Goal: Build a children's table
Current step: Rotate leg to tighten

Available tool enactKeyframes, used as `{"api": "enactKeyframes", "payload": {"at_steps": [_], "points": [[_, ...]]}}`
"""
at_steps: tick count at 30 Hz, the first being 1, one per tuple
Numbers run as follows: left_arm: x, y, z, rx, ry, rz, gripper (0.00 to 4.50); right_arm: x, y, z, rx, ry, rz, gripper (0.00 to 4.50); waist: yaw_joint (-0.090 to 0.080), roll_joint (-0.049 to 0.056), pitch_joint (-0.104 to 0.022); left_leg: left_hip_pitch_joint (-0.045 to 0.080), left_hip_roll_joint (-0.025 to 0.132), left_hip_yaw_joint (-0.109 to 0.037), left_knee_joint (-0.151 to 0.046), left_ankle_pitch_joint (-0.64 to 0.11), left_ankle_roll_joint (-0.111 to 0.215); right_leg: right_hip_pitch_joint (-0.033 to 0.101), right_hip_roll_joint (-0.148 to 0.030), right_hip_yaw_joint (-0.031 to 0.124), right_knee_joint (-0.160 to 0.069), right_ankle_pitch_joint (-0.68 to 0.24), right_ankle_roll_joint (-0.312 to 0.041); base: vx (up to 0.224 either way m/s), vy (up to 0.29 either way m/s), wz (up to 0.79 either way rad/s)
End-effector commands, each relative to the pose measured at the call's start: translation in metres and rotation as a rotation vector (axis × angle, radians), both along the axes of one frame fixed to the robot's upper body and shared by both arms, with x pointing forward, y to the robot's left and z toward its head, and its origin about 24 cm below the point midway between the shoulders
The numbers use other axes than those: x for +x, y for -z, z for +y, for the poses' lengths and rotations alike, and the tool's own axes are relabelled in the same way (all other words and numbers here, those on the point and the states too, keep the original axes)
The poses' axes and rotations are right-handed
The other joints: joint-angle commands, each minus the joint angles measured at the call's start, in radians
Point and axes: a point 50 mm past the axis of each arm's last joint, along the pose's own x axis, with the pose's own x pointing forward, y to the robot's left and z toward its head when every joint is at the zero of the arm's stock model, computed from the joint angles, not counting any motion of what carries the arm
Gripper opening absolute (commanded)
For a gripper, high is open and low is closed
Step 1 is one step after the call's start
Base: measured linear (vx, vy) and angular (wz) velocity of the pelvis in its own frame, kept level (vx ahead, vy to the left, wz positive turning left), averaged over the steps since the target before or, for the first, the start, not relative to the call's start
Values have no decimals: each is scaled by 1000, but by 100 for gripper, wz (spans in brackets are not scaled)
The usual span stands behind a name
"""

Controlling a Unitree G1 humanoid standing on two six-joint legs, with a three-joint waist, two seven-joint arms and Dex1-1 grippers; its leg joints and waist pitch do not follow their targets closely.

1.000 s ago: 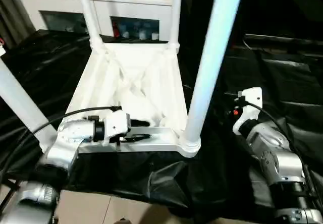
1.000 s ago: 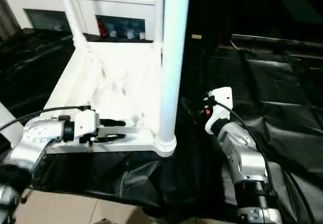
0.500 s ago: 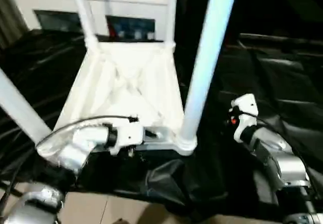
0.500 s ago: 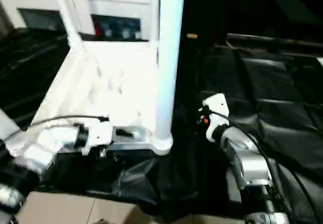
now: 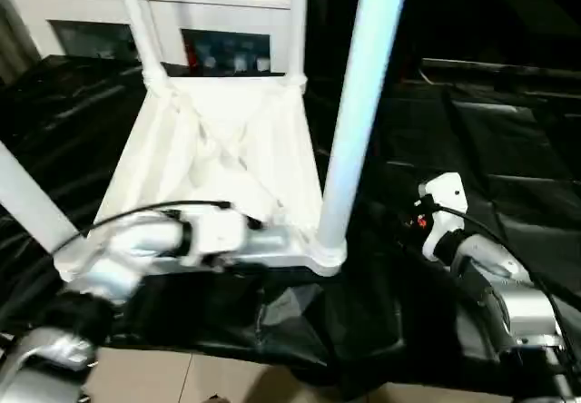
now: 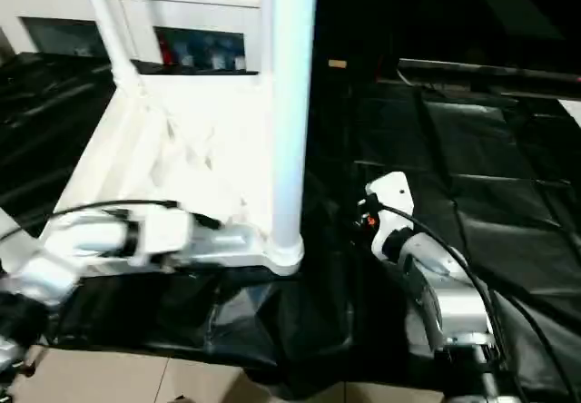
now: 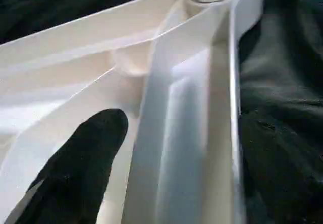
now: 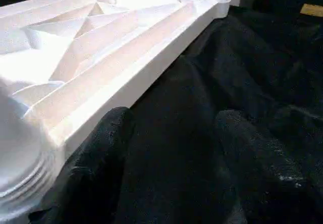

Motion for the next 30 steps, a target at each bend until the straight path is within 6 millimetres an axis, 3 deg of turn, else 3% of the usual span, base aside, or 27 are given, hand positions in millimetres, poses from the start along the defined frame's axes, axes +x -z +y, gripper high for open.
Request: {"api": "enactKeyframes", "payload": {"at_steps": [1, 3, 4, 6, 8, 9, 10, 11, 12, 13, 15, 16, 17, 19, 20, 21, 22, 24, 30], "points": [[7, -14, 9, -62, -114, -84, 443, 1, -3, 3, 12, 14, -2, 295, 3, -1, -60, 6, 23, -5, -60, -230, 11, 45, -65, 53, -81, -284, -147, 0, 0, 0], [8, -15, 10, -78, -145, -98, 446, 1, -2, 4, 14, 18, 0, 295, 3, 0, -58, 8, 25, -5, -62, -240, 6, 43, -65, 54, -83, -293, -143, 0, 0, 0], [7, -16, 11, -99, -171, -109, 446, 1, -2, 6, 15, 17, -1, 295, 4, -6, -58, 10, 24, -4, -62, -247, 6, 41, -64, 55, -85, -295, -142, 0, 0, 0], [1, -16, 13, -124, -181, -124, 446, 0, -3, 11, 15, 7, -8, 295, 4, -3, -58, 2, 26, -7, -64, -233, 5, 46, -67, 55, -79, -276, -141, 0, 0, 0], [-2, -18, 11, -159, -172, -128, 446, 0, -3, 12, 12, 7, -8, 295, 4, -3, -59, 4, 26, -6, -63, -229, 5, 44, -67, 56, -79, -271, -141, 0, 0, 0], [-5, -21, 9, -217, -168, -125, 446, -2, -3, 12, 11, 9, -9, 295, 5, 12, -61, 5, 25, -7, -62, -227, 0, 43, -66, 57, -76, -250, -149, 0, 0, 0], [-7, -23, 8, -251, -167, -123, 446, -2, -3, 12, 11, 10, -9, 295, 3, 3, -60, 2, 25, -4, -62, -225, 2, 44, -63, 57, -77, -225, -154, 0, 0, 0], [-9, -26, 7, -314, -197, -126, 446, -4, -3, 10, 16, 24, -3, 295, 4, 3, -62, 2, 25, -5, -61, -221, 2, 46, -63, 58, -73, -212, -157, 0, 0, 0], [-12, -31, 3, -471, -294, -135, 446, -4, -4, 3, 34, 106, 4, 295, 4, 10, -62, 1, 27, -4, -59, -207, 3, 46, -62, 58, -70, -160, -177, 0, 0, 0], [-12, -31, 3, -473, -295, -135, 446, -4, -4, 3, 34, 107, 4, 295, 3, 8, -64, 1, 28, -3, -58, -202, 1, 48, -61, 58, -65, -137, -186, 0, 0, 0], [-17, -26, 0, -607, -479, -136, 446, -2, -7, -8, 52, 271, 20, 295, 2, 11, -64, 0, 22, -2, -56, -197, 6, 49, -58, 56, -67, -123, -196, 0, 0, 0], [-17, -26, 0, -607, -479, -136, 446, -2, -7, -8, 52, 271, 20, 295, -1, 7, -62, -2, 23, -3, -57, -195, 5, 51, -56, 55, -68, -128, -189, 0, 0, 0], [-24, -2, -5, -582, -739, -76, 446, -5, -12, -10, -4, 330, -24, 295, -8, 9, -59, -2, 25, -2, -57, -209, 1, 52, -53, 55, -71, -150, -175, 0, 0, 0], [-27, 5, -8, -566, -803, -58, 446, -7, -14, -9, -28, 323, -50, 295, -9, 5, -55, -2, 17, 1, -55, -235, 8, 50, -53, 54, -87, -257, -123, 0, 0, 0], [-29, 9, -9, -607, -856, -58, 446, -9, -15, -7, -74, 314, -88, 295, -9, 5, -55, -2, 17, 1, -55, -235, 8, 50, -53, 54, -87, -257, -123, 0, 0, 0], [-34, 11, -10, -680, -911, -78, 446, -14, -11, -4, -120, 294, -82, 295, -8, -6, -53, -4, 14, 1, -53, -247, 11, 48, -52, 53, -104, -347, -73, 0, 0, 0], [-40, 11, -12, -727, -929, -104, 446, -19, -4, -2, -136, 275, -47, 295, -7, -2, -53, -5, 12, -2, -56, -253, 13, 46, -51, 52, -109, -387, -52, 0, 0, 0], [-48, 11, -20, -772, -917, -79, 446, -24, 0, 0, -142, 273, -45, 295, -11, -9, -50, -7, 17, -6, -59, -280, 21, 41, -52, 51, -115, -414, -39, 0, 0, 0], [-50, 11, -24, -738, -934, -62, 446, -23, 2, 6, -140, 303, -39, 295, -21, -6, -49, -5, 14, -8, -60, -302, 22, 35, -46, 49, -113, -414, -19, 0, 0, 0]]}}
